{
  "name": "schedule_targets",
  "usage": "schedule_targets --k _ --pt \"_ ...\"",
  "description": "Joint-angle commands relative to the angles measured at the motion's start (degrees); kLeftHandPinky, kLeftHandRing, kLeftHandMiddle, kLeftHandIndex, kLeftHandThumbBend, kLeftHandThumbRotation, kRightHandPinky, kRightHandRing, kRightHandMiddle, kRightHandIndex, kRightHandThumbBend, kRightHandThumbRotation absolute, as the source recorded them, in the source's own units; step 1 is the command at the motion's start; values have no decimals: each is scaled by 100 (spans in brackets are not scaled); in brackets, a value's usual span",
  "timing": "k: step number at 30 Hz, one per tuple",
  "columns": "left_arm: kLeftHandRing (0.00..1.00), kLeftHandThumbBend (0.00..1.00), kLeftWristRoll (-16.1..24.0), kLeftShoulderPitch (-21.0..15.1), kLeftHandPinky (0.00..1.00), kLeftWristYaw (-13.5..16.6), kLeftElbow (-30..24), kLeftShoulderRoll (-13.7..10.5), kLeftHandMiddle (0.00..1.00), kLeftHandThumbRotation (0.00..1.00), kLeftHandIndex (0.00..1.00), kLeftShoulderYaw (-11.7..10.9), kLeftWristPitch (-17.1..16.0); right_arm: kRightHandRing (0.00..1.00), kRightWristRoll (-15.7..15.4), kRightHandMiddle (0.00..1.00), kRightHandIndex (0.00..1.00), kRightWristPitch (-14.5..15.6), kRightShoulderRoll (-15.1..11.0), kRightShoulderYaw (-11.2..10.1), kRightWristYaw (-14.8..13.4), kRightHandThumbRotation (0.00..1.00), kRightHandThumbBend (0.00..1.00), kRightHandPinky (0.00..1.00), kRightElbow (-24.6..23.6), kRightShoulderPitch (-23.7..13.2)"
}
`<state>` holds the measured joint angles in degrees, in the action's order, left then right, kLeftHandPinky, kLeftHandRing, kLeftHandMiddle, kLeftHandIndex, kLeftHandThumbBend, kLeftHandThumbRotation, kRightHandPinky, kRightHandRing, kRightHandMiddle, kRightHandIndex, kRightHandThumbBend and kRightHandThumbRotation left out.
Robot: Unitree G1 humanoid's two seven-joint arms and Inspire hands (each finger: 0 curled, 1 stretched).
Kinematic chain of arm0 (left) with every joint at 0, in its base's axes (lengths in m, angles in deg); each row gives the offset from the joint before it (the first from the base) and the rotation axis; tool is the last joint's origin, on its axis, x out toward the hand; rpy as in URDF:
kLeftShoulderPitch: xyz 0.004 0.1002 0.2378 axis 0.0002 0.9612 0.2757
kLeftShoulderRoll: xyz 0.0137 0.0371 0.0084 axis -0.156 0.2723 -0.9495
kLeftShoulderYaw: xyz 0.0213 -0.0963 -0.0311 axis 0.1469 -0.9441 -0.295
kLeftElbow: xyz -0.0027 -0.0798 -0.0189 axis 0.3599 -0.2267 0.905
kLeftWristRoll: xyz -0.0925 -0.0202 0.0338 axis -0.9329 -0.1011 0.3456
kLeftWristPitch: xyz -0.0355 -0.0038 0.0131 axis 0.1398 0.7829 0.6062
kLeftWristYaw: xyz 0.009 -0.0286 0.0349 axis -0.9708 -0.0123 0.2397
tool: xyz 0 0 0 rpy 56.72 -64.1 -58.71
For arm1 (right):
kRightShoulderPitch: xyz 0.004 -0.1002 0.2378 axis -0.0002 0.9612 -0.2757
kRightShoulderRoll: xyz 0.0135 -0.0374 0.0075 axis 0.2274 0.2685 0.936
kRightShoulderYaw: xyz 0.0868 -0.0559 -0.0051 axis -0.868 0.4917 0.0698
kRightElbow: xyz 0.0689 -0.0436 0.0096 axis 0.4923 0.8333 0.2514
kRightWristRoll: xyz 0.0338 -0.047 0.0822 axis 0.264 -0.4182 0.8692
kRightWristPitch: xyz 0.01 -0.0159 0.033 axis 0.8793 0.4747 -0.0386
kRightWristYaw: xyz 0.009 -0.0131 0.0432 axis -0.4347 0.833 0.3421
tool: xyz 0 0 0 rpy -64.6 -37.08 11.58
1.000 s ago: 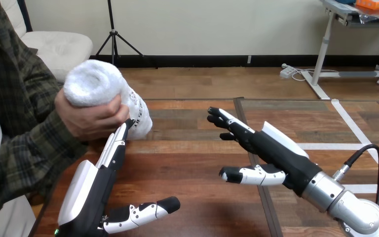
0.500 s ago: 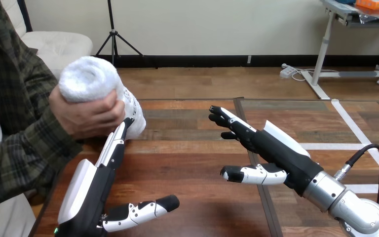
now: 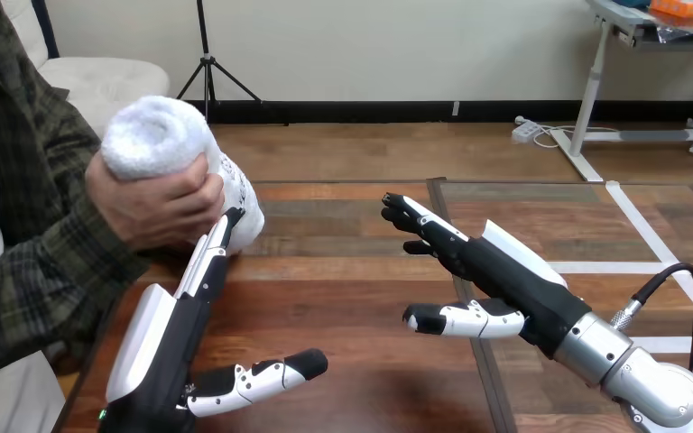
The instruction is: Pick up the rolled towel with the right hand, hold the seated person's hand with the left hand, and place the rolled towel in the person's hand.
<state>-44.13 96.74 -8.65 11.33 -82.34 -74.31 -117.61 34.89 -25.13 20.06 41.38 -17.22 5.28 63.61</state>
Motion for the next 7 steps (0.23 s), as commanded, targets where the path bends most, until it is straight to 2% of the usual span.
schedule_targets --k 1,7 --pt "100 100 -82 -323 93 6 58 15 100 59 100 -66 -136 100 172 99 100 10 -20 -168 5 70 100 94 -312 -167" --pt "100 100 -128 -325 93 -40 48 20 100 58 100 -70 -99 100 194 99 100 -30 2 -172 -3 69 100 94 -320 -156"
